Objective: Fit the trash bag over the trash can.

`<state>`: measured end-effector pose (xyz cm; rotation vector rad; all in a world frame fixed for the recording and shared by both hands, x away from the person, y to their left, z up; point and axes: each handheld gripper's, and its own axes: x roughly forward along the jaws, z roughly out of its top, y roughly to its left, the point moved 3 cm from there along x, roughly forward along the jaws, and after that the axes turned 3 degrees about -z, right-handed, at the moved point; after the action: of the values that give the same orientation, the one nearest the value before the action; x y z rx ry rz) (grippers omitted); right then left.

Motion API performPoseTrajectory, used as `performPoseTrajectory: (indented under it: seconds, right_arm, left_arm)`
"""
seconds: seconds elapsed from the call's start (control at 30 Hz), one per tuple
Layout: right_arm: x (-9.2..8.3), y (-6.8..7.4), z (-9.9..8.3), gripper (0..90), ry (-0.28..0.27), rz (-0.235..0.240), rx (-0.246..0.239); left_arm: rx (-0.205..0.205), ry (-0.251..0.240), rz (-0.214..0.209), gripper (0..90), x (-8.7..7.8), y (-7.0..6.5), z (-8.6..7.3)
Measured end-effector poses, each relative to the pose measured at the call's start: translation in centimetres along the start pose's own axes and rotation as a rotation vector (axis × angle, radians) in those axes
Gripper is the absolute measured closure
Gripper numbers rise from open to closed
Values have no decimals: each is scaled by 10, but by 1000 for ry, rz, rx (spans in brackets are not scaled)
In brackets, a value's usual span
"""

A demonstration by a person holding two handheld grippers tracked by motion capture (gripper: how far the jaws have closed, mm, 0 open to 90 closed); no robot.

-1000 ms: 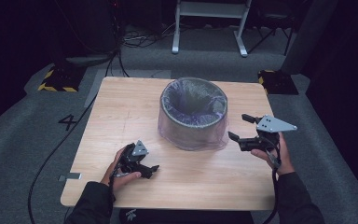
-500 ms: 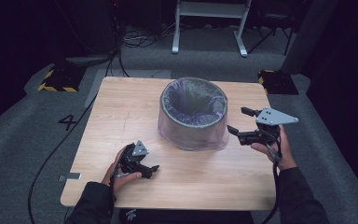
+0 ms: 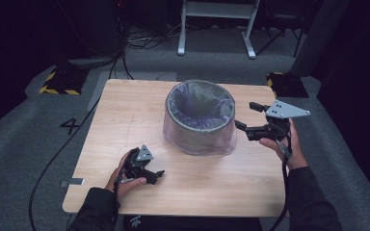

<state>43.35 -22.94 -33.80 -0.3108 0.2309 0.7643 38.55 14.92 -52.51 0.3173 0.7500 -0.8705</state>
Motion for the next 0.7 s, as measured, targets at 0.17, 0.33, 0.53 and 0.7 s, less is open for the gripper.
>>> performPoseTrajectory:
  seconds: [0.17, 0.33, 0.53, 0.7]
  right_arm:
    - [4, -1, 4, 168, 13, -4, -10]
    - [10, -1, 8, 170, 23, -8, -15]
    - [18, 0, 16, 170, 35, -5, -29]
    - [25, 0, 21, 178, 33, 1, -30]
  left_arm:
    - [0, 2, 0, 107, 0, 0, 0]
    - [1, 1, 0, 106, 0, 0, 0]
    - [0, 2, 0, 106, 0, 0, 0]
    - [1, 1, 0, 107, 0, 0, 0]
